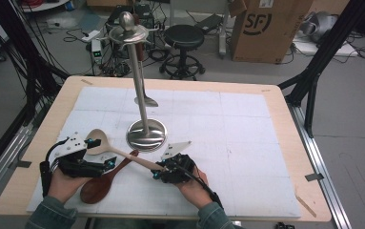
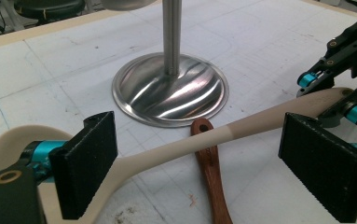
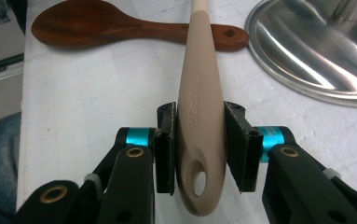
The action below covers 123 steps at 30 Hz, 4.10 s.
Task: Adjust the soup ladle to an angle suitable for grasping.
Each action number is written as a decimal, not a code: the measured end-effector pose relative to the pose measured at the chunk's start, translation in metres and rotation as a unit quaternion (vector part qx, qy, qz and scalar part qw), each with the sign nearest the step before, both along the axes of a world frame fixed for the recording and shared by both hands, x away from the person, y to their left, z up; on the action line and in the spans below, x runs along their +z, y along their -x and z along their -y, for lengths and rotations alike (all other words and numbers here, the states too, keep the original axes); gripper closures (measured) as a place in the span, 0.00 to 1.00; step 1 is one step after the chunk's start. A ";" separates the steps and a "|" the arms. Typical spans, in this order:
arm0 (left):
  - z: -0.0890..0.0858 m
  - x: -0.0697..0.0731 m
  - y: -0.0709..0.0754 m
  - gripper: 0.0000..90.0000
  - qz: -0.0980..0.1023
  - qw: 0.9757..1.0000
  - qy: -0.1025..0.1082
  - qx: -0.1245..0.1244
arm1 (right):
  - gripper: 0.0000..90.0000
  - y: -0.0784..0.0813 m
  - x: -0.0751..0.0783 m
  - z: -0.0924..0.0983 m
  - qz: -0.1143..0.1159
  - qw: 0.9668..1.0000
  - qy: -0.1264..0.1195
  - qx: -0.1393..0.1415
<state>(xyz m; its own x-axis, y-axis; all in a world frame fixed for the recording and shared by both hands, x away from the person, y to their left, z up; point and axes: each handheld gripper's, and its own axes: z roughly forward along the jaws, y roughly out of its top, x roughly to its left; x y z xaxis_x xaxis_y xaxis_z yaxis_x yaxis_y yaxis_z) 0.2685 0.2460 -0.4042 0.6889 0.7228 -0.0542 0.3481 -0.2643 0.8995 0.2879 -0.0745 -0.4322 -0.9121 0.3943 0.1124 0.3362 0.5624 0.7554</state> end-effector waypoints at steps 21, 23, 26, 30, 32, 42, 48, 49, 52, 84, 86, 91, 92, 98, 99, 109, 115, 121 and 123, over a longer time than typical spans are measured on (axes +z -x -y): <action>0.001 -0.001 0.000 0.14 -0.001 1.000 -0.001 -0.001 | 0.73 -0.001 -0.011 0.007 -0.009 1.000 -0.002 -0.006; 0.001 -0.001 0.000 0.14 -0.001 1.000 -0.001 -0.001 | 0.72 0.000 -0.011 0.005 -0.004 1.000 -0.003 -0.007; 0.001 -0.001 0.000 0.14 -0.001 1.000 -0.001 -0.002 | 0.70 -0.001 -0.012 0.003 -0.005 1.000 0.002 -0.007; 0.002 -0.001 0.000 0.14 -0.002 1.000 -0.002 -0.003 | 0.68 0.000 -0.014 0.001 -0.005 1.000 0.008 -0.007; 0.002 -0.001 0.000 0.14 -0.002 1.000 -0.002 -0.003 | 0.69 0.000 -0.014 0.001 -0.001 1.000 0.007 -0.006; 0.002 -0.001 0.000 0.14 -0.002 1.000 -0.003 -0.005 | 0.74 0.002 -0.011 0.001 0.005 1.000 0.006 -0.006; 0.003 -0.001 0.000 0.14 -0.002 1.000 -0.005 -0.007 | 0.74 0.003 -0.006 0.002 0.005 1.000 -0.005 -0.006; 0.003 -0.001 0.000 0.14 -0.002 1.000 -0.004 -0.008 | 0.74 0.003 -0.004 0.003 0.004 1.000 -0.007 -0.007; 0.003 -0.001 0.000 0.14 -0.002 1.000 -0.004 -0.009 | 0.74 0.003 0.000 0.004 0.008 1.000 -0.015 -0.005; 0.009 -0.003 -0.001 0.14 -0.006 1.000 -0.008 -0.022 | 0.76 0.007 0.037 0.009 0.024 0.998 -0.049 0.006; 0.010 -0.004 -0.001 0.14 -0.006 1.000 -0.010 -0.024 | 0.76 0.007 0.040 0.009 0.026 0.998 -0.049 0.007; 0.013 -0.004 -0.001 0.14 -0.007 0.999 -0.015 -0.029 | 0.76 0.008 0.046 0.010 0.023 0.999 -0.048 0.011; 0.013 -0.004 -0.001 0.14 -0.007 0.999 -0.014 -0.029 | 0.76 0.008 0.047 0.009 0.024 0.998 -0.048 0.012; 0.016 -0.005 -0.002 0.14 -0.010 0.999 -0.018 -0.033 | 0.76 0.009 0.054 0.009 0.022 0.998 -0.053 0.016; 0.016 -0.006 -0.002 0.14 -0.011 0.999 -0.020 -0.034 | 0.76 0.009 0.055 0.008 0.024 0.998 -0.054 0.018; 0.019 -0.007 -0.002 0.15 -0.014 0.999 -0.027 -0.037 | 0.77 0.010 0.067 0.003 0.036 0.997 -0.058 0.027; 0.021 -0.008 -0.002 0.16 -0.017 0.999 -0.032 -0.040 | 0.77 0.011 0.070 0.001 0.037 0.997 -0.057 0.029; 0.022 -0.008 -0.003 0.20 -0.018 0.998 -0.036 -0.044 | 0.77 0.012 0.071 0.000 0.037 0.997 -0.060 0.029; 0.022 -0.008 -0.003 0.20 -0.018 0.998 -0.036 -0.044 | 0.77 0.012 0.072 -0.001 0.038 0.997 -0.062 0.030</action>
